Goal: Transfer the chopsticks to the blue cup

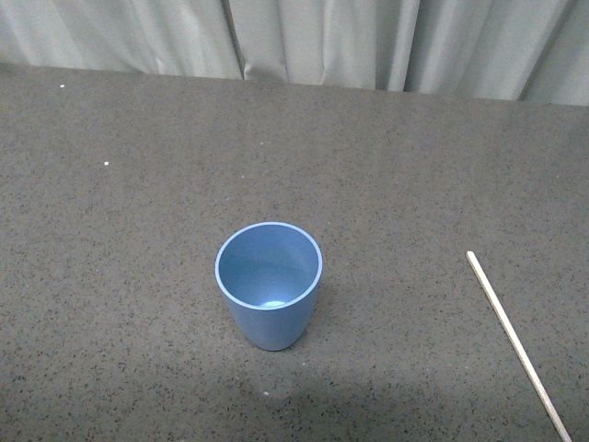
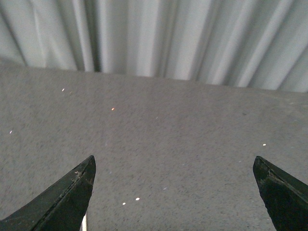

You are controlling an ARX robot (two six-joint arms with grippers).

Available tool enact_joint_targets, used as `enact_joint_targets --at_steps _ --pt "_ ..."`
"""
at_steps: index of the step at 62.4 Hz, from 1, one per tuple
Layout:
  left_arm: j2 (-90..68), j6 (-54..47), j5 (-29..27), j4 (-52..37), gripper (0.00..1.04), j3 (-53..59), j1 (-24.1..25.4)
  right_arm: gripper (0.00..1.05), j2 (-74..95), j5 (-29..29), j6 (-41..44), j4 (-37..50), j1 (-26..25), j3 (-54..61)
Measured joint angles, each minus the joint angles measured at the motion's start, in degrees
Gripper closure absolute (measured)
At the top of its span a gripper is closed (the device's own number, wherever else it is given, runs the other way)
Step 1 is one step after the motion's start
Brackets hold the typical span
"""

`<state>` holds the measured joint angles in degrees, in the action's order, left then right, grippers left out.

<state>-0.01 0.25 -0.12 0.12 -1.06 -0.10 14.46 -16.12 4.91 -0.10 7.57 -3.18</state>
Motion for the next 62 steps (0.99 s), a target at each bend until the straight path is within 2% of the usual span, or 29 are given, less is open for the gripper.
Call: enact_joint_targets --at_steps 6,16,25,33,45,62 --pt "0.0 0.0 0.04 0.0 0.07 0.0 0.0 0.09 11.78 1.07 -0.42 5.2 2.05 -1.86" --pt "0.0 0.0 0.04 0.0 0.07 0.0 0.0 0.09 33.62 6.95 -4.83 9.4 4.2 -8.13" --pt "0.0 0.0 0.07 0.0 0.07 0.0 0.0 0.09 51.36 10.45 -7.56 7.32 5.14 -14.84" --pt "0.0 0.0 0.07 0.0 0.07 0.0 0.0 0.09 65.09 11.17 -8.48 5.68 5.14 -20.52" --pt "0.0 0.0 0.07 0.0 0.07 0.0 0.0 0.09 79.52 12.11 -9.46 4.92 5.01 -26.69" --pt "0.0 0.0 0.07 0.0 0.07 0.0 0.0 0.09 91.23 13.27 -11.23 4.37 4.9 -31.54"
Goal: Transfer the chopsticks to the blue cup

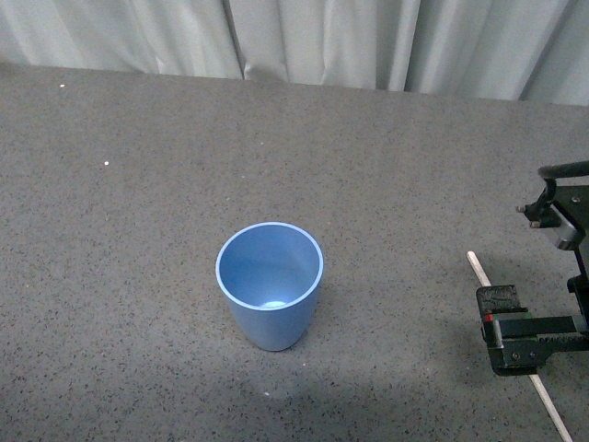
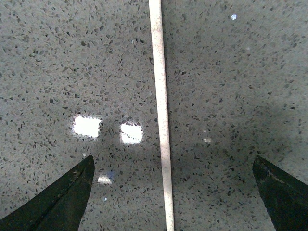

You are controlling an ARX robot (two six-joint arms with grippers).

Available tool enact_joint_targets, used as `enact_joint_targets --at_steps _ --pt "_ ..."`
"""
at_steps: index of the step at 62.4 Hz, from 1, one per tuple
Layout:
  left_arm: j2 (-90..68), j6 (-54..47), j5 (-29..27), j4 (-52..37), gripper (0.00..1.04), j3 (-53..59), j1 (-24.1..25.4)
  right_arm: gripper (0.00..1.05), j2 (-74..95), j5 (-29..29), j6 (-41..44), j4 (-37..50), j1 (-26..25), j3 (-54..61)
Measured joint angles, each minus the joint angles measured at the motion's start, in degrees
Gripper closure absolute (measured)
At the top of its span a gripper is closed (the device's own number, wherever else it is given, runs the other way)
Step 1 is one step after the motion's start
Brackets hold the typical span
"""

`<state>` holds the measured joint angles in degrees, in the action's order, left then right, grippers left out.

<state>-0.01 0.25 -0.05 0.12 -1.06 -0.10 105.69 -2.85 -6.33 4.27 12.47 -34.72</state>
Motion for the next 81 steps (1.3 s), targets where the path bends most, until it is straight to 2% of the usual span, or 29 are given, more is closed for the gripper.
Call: enact_joint_targets --at_steps 10,32,41,44,49,66,75,81 --pt "0.0 0.0 0.0 0.0 0.07 0.0 0.0 0.11 5.33 1.64 -1.79 -0.17 -0.22 -2.08" --pt "0.0 0.0 0.0 0.0 0.07 0.0 0.0 0.64 7.76 1.22 -2.56 -0.22 0.11 -4.87" --pt "0.0 0.0 0.0 0.0 0.07 0.0 0.0 0.97 7.87 1.22 -2.84 -0.37 0.37 -5.03" --pt "0.0 0.0 0.0 0.0 0.07 0.0 0.0 1.04 7.23 1.14 -2.58 0.61 0.35 -4.7" --pt "0.0 0.0 0.0 0.0 0.07 0.0 0.0 1.04 5.49 -1.51 -0.9 5.11 0.66 -2.47" --pt "0.0 0.0 0.07 0.0 0.07 0.0 0.0 1.04 -8.02 1.14 -1.55 29.44 6.58 -0.76" --pt "0.0 0.0 0.02 0.0 0.07 0.0 0.0 1.04 -8.11 6.69 -4.94 45.05 13.18 -1.51" --pt "0.0 0.0 0.04 0.0 0.07 0.0 0.0 1.04 -6.78 9.14 -6.45 49.75 16.17 -2.25"
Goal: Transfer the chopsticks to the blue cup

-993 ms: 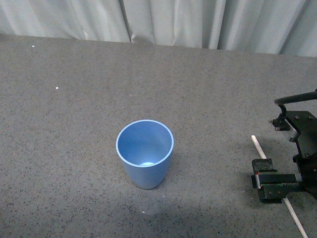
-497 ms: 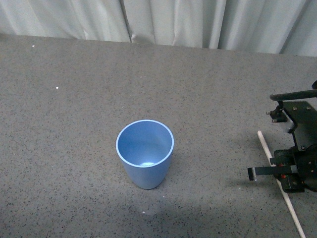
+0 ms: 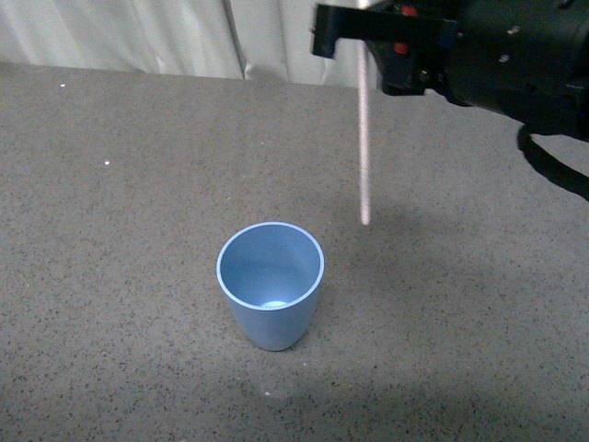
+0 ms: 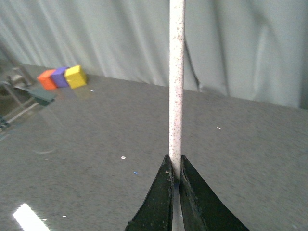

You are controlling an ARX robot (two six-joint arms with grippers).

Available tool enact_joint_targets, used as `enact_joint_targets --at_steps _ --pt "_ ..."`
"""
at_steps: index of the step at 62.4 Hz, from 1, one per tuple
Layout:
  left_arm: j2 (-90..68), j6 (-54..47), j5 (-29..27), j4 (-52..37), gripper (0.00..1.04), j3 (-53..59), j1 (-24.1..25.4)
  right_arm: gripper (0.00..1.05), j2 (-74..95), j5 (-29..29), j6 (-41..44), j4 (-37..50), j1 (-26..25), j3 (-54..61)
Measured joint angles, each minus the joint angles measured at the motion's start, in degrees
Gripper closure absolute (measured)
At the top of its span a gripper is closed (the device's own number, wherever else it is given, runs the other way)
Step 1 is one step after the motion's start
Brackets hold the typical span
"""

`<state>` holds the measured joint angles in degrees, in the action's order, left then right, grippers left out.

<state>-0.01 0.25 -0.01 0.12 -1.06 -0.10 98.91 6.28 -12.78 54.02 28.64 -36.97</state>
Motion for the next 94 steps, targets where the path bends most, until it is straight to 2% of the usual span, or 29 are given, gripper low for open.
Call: enact_joint_targets --at_steps 14,40,61,66,75,83,94 --pt "0.0 0.0 0.0 0.0 0.07 0.0 0.0 1.04 5.79 5.2 -2.1 8.46 4.94 -0.39" --pt "0.0 0.0 0.0 0.0 0.07 0.0 0.0 1.03 11.26 3.06 0.98 8.74 7.21 2.97" --pt "0.0 0.0 0.0 0.0 0.07 0.0 0.0 0.48 6.27 3.72 -0.35 6.27 5.81 4.87" --pt "0.0 0.0 0.0 0.0 0.07 0.0 0.0 0.33 3.17 0.79 -0.52 4.2 4.83 6.14" --pt "0.0 0.0 -0.02 0.0 0.07 0.0 0.0 0.09 -4.63 -9.7 -0.98 -5.29 0.61 8.72" --pt "0.0 0.0 0.0 0.0 0.07 0.0 0.0 0.1 -12.74 -16.55 -0.28 -12.5 -4.48 13.31" --pt "0.0 0.0 0.02 0.0 0.07 0.0 0.0 0.09 -26.38 -20.81 2.01 -21.27 -7.43 18.64"
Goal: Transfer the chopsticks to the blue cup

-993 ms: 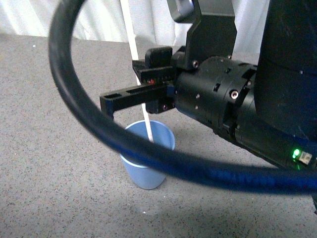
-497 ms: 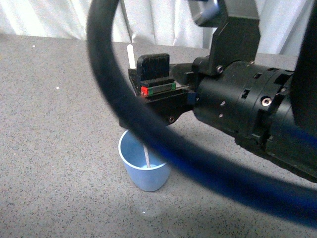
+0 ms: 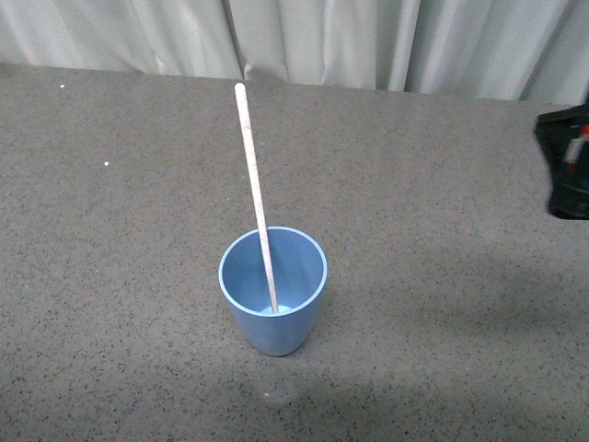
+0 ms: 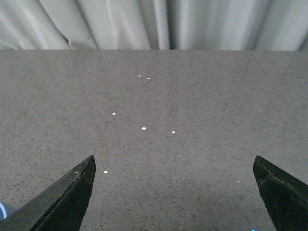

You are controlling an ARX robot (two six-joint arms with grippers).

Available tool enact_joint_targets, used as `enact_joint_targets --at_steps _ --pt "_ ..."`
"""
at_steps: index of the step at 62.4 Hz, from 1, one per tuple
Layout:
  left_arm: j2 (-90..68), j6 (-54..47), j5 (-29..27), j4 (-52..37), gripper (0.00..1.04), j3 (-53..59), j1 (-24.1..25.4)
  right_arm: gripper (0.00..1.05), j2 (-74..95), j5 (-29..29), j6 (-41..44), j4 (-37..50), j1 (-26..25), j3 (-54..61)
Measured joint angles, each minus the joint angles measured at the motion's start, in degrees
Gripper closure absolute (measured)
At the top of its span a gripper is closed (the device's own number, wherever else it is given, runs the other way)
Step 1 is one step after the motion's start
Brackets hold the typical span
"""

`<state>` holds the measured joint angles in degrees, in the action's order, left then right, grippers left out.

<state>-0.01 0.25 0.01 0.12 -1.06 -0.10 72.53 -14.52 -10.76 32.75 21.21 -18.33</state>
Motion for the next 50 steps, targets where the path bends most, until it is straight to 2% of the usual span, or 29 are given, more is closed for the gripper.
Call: enact_joint_targets --at_steps 4,9,14,17,38,42,50 --pt "0.0 0.0 -0.04 0.0 0.07 0.0 0.0 0.09 -9.6 -3.43 0.79 -5.6 -0.72 2.25" --pt "0.0 0.0 -0.02 0.0 0.07 0.0 0.0 0.11 -15.63 -5.84 2.71 -5.55 -0.5 4.42" --pt "0.0 0.0 -0.02 0.0 0.07 0.0 0.0 0.24 -21.0 -4.07 6.62 5.4 -1.77 9.44" --pt "0.0 0.0 -0.02 0.0 0.07 0.0 0.0 0.33 -23.96 -2.75 8.24 7.32 -3.17 10.97" --pt "0.0 0.0 -0.02 0.0 0.07 0.0 0.0 0.92 -36.87 4.96 10.43 -0.5 -11.17 15.47" --pt "0.0 0.0 -0.02 0.0 0.07 0.0 0.0 1.03 -37.7 5.92 10.45 0.74 -12.28 16.81" --pt "0.0 0.0 -0.02 0.0 0.07 0.0 0.0 1.04 -41.09 7.91 10.6 -2.12 -14.29 18.05"
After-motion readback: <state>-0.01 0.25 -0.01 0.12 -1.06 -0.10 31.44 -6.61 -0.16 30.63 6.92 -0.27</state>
